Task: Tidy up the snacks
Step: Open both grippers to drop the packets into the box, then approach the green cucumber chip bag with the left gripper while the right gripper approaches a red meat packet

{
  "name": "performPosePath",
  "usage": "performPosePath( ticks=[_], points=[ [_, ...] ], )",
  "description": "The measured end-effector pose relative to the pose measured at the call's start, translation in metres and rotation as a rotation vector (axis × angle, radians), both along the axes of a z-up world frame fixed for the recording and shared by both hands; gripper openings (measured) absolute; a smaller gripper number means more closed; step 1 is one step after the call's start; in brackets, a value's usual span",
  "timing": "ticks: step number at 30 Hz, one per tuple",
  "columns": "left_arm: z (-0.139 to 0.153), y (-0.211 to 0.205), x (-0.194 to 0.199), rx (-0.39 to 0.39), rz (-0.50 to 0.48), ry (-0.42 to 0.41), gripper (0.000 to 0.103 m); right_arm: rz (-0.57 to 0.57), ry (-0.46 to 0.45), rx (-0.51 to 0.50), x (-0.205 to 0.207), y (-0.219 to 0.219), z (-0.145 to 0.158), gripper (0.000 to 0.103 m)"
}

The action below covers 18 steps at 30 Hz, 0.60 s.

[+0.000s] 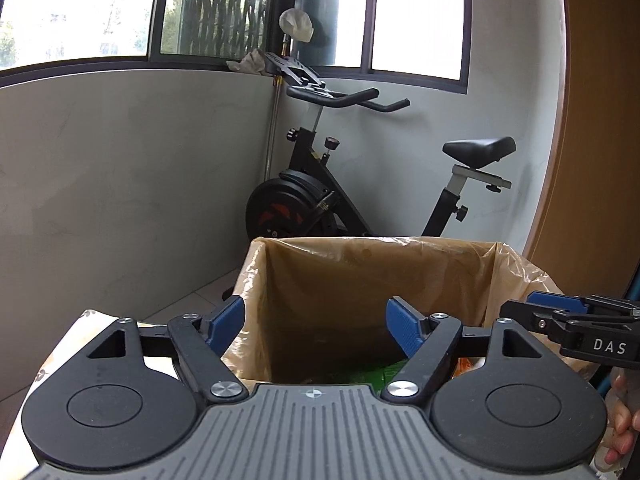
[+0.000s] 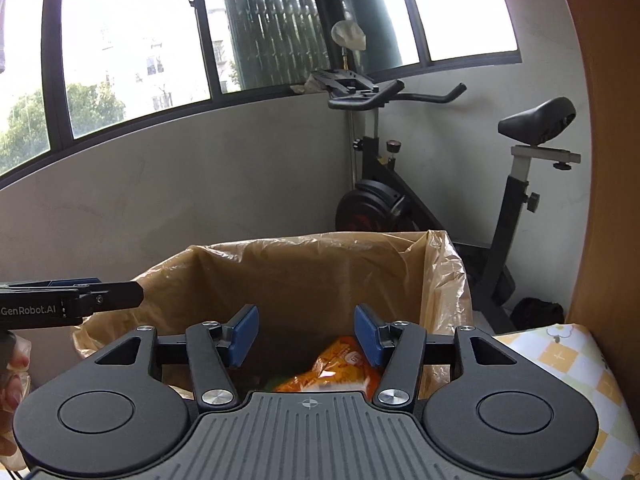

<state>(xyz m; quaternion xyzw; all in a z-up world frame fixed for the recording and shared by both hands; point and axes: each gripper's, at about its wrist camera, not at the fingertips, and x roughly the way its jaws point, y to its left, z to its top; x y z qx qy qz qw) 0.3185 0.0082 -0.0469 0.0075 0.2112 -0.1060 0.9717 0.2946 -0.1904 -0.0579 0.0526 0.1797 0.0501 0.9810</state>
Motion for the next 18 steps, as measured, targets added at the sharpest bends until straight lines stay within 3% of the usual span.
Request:
performPosePath(
  ticks=[9,18],
  points=[
    [0.013,0.038,-0.043,0.037,0.019,-0.027,0.080,0.029,-0.077,-0.031,-0.052,-0.019,0.010,0.051],
    [-0.027,0.082,-0.076,-0.028,0.053,0.068,0.081,-0.040,-0.132,-0.028,-0.106,-0.056,0.001,0.051]
  ],
)
